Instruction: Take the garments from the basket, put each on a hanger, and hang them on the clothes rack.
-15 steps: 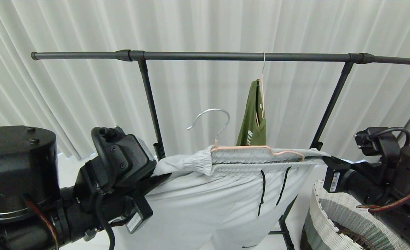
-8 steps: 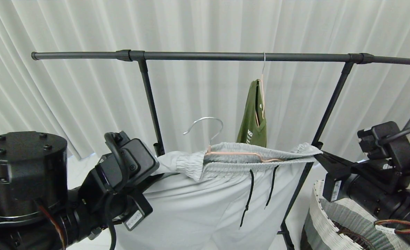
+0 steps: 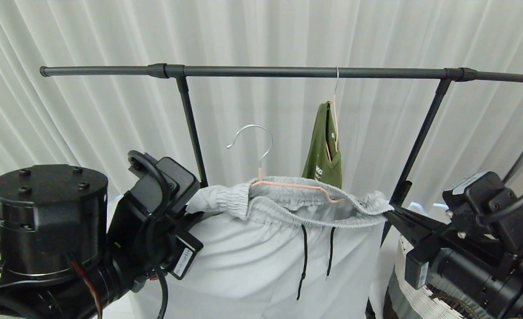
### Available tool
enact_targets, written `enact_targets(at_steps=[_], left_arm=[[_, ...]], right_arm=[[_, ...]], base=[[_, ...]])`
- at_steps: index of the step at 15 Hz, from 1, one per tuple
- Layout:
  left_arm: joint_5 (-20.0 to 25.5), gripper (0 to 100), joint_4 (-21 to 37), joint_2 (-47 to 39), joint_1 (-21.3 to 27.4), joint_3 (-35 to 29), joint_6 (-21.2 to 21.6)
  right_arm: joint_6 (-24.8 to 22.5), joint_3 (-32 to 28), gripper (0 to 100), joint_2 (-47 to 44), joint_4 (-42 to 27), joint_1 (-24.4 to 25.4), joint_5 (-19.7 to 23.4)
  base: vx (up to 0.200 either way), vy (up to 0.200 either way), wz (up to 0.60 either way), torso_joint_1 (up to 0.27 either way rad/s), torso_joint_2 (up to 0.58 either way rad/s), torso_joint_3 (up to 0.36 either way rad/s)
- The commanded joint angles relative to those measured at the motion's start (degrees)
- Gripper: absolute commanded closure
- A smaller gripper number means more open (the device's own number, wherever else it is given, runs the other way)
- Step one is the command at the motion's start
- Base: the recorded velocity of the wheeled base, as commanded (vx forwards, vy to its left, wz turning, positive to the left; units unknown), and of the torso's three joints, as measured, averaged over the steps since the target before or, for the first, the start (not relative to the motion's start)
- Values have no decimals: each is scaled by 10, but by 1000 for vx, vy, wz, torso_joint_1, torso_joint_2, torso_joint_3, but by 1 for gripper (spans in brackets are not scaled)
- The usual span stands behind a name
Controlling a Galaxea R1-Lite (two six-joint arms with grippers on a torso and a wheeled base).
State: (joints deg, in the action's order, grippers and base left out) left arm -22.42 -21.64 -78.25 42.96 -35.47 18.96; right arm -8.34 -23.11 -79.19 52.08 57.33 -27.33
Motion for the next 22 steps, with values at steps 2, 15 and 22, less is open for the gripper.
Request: enact_targets(at_steps=[2, 15, 22], left_arm=[[-1, 100, -39, -5, 26, 0, -9], [111, 100, -219, 2, 27, 82, 37], [163, 100, -249, 13, 27, 89, 86]], right_arm=[[-1, 9, 100, -12, -4, 36, -1], [-77, -105, 0, 90, -269, -132, 250], [-152, -207, 0, 29, -365, -166, 370]], base=[[0, 0, 0, 0, 0, 0], [0, 0, 0, 0, 0, 0], [0, 0, 0, 0, 0, 0]])
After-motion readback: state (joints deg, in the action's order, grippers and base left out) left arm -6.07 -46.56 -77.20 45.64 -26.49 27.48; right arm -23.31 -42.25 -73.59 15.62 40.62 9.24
